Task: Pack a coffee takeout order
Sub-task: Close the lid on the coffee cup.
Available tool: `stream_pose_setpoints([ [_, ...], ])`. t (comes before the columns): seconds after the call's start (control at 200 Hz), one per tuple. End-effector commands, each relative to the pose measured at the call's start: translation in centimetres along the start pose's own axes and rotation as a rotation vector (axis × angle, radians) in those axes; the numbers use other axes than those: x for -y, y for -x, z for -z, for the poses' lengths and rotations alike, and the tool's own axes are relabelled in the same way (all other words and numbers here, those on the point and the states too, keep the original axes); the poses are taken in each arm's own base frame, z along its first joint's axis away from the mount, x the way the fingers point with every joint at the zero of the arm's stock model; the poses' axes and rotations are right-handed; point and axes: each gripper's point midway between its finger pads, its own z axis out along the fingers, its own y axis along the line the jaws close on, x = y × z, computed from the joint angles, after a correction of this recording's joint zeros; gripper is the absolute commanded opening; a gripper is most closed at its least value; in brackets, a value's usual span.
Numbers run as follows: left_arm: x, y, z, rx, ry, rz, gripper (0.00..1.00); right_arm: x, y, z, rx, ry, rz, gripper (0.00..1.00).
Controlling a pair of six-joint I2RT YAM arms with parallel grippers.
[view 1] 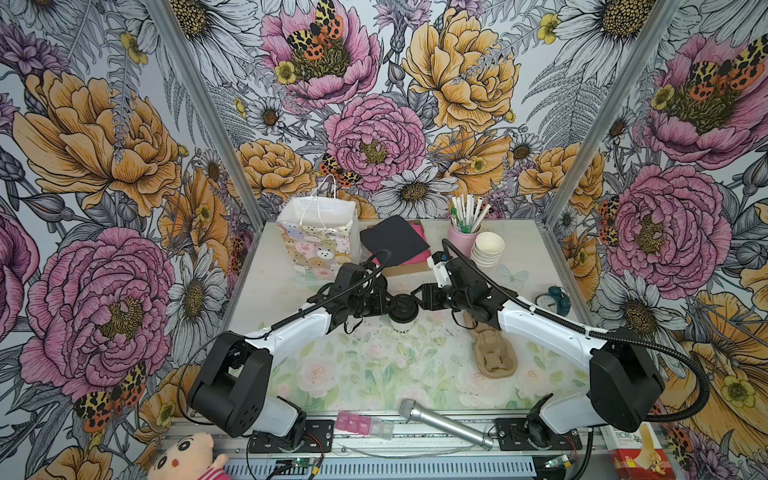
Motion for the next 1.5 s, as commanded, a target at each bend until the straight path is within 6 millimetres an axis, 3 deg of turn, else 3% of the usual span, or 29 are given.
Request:
stream_pose_setpoints([
  [0.0, -2.8, -2.8, -0.8, -0.098, 0.124, 0.017, 0.35, 0.7, -0.9, -0.1, -0.019, -0.009, -0.012, 0.57],
  [0.22, -2.9, -2.9, -0.9, -0.103, 0.126, 0.015, 0.35, 1.6, -2.8, -1.1, -0.076, -0.022, -0.025, 0.53],
  [0.65, -3.1, -3.2, -0.9, -0.108, 0.13, 0.015, 0.35, 3.0, -4.6, -1.7, -0.113, -0.061, -0.051, 0.46],
  [0.95, -3.4, -3.5, -1.1, -0.116, 0.136, 0.019, 0.36, 5.3, -8.4, -2.3, -0.185, -0.118, -0.105, 0.4],
  [1.165, -3.5, -3.7, -1.1, -0.12, 0.14, 0.022, 0.36, 6.1, -9.8, -2.8, -0.198, -0.124, -0.134, 0.37],
  [1.321, -3.4, -3.6, -1.0, -0.115, 0.139, 0.022, 0.36, 5.9, -9.8, -3.0, -0.2, -0.111, -0.14, 0.37],
  [1.496, -3.3, -3.5, -0.9, -0.112, 0.135, 0.021, 0.36, 4.4, -7.4, -2.6, -0.149, -0.069, -0.115, 0.37],
])
